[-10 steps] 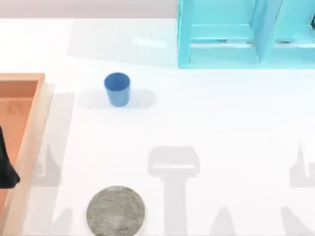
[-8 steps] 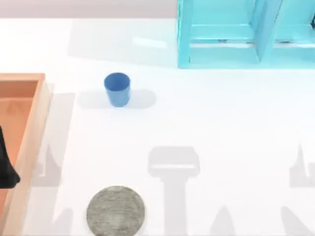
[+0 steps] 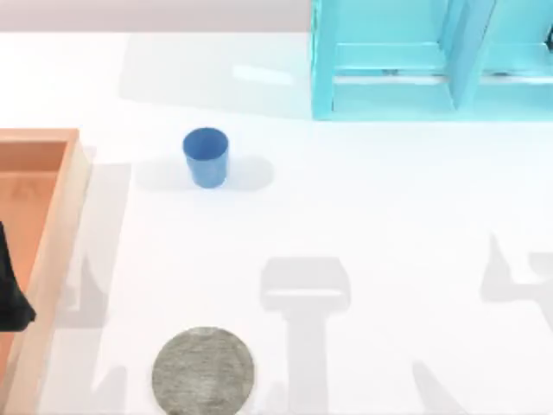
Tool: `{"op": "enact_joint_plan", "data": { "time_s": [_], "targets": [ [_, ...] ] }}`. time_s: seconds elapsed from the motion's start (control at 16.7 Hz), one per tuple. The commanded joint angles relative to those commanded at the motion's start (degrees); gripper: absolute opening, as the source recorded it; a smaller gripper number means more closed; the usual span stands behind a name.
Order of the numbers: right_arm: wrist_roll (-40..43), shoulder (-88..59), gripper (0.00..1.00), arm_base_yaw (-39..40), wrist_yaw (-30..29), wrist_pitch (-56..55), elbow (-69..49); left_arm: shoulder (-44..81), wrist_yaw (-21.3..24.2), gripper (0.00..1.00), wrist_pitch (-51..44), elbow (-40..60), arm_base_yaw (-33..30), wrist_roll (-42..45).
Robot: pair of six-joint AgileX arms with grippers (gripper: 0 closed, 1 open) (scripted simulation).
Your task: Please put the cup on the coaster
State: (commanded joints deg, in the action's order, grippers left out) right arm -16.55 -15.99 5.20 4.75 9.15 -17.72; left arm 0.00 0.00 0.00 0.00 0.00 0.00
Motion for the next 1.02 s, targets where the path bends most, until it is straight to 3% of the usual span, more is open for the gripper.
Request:
{"op": "enact_joint_plan", "data": {
  "time_s": [0.48, 1.02],
  "targets": [
    [-36.15, -42.91, 1.00, 9.35, 8.17, 25.00, -35.98, 0.00, 0.00, 1.00, 0.00, 0.00, 0.00, 0.00],
    [-78.61, -99.53, 1.00, 19.37, 17.08, 54.24, -86.75, 0.00, 0.00, 1.00, 0.00, 0.00, 0.00, 0.00]
  ]
}}
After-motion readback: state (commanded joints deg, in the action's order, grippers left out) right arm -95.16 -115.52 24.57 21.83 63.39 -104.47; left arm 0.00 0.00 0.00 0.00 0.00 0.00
